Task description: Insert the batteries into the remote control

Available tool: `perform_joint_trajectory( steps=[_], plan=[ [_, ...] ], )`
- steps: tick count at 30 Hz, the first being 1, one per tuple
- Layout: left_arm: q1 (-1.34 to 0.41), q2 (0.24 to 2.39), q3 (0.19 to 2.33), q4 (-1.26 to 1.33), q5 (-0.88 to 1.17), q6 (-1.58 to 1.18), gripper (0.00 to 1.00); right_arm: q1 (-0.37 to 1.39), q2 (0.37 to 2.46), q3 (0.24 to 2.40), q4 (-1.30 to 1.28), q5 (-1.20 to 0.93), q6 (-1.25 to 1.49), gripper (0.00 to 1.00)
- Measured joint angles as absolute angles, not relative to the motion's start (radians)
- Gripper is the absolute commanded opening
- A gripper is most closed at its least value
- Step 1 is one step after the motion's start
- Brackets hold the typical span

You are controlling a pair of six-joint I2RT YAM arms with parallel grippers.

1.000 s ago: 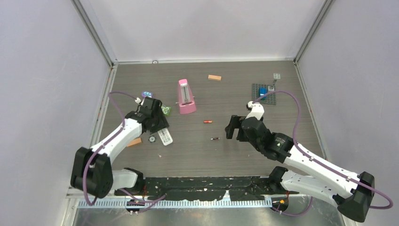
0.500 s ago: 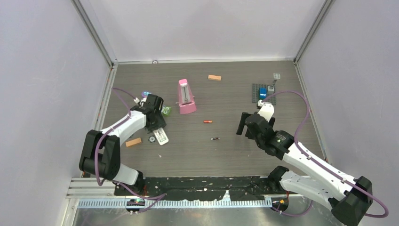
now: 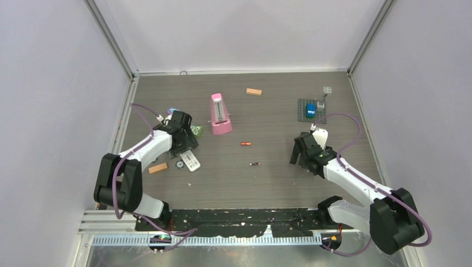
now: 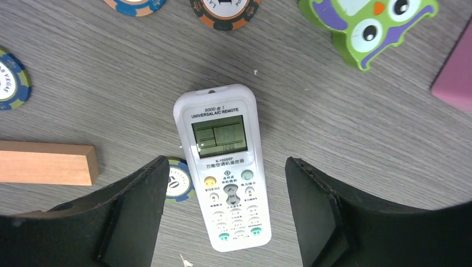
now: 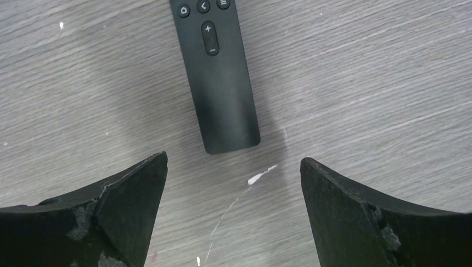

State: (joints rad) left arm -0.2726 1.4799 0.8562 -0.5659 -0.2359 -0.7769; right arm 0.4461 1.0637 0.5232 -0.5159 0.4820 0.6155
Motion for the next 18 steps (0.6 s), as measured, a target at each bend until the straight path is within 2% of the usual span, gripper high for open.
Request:
perform_joint_trajectory(
  steps=[5, 11, 16, 18],
  plan=[
    [-0.273, 1.392, 0.856, -0.570, -0.244, -0.777, 0.82, 0.354, 1.135, 0.525, -0.456, 0.399, 0.556, 0.91],
    [-0.273, 1.219, 0.856, -0.585, -0.251, -0.778, 0.82, 0.268, 1.230, 0.544, -0.408, 0.300, 0.509, 0.81],
    [-0.273, 1.082, 0.856, -0.598, -0.234, -0.778, 0.83, 0.258, 1.293, 0.585, -0.386, 0.263, 0.490, 0.64],
    [-0.273, 1.025, 0.855, -0.602, -0.216, -0.777, 0.82, 0.258, 1.317, 0.601, -0.377, 0.258, 0.482, 0.52]
  ],
)
